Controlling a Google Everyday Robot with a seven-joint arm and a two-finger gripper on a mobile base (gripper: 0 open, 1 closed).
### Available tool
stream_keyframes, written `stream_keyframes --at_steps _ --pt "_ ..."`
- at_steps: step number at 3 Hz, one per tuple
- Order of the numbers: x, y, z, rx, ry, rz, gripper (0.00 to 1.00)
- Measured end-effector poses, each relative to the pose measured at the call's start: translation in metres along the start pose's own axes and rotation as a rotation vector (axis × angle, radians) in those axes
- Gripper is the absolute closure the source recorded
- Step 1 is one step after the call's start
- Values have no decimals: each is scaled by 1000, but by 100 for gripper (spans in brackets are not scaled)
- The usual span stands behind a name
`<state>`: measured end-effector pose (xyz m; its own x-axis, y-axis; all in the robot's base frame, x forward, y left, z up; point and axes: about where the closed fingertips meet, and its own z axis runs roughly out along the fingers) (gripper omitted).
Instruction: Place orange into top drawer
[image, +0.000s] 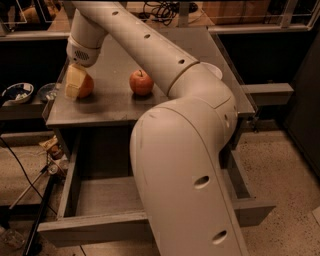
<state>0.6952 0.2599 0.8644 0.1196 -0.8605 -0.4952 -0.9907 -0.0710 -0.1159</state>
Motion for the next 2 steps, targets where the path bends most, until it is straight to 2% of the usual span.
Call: stream_keyframes --at_steps 2 --pt "2 2 9 -19 4 4 0"
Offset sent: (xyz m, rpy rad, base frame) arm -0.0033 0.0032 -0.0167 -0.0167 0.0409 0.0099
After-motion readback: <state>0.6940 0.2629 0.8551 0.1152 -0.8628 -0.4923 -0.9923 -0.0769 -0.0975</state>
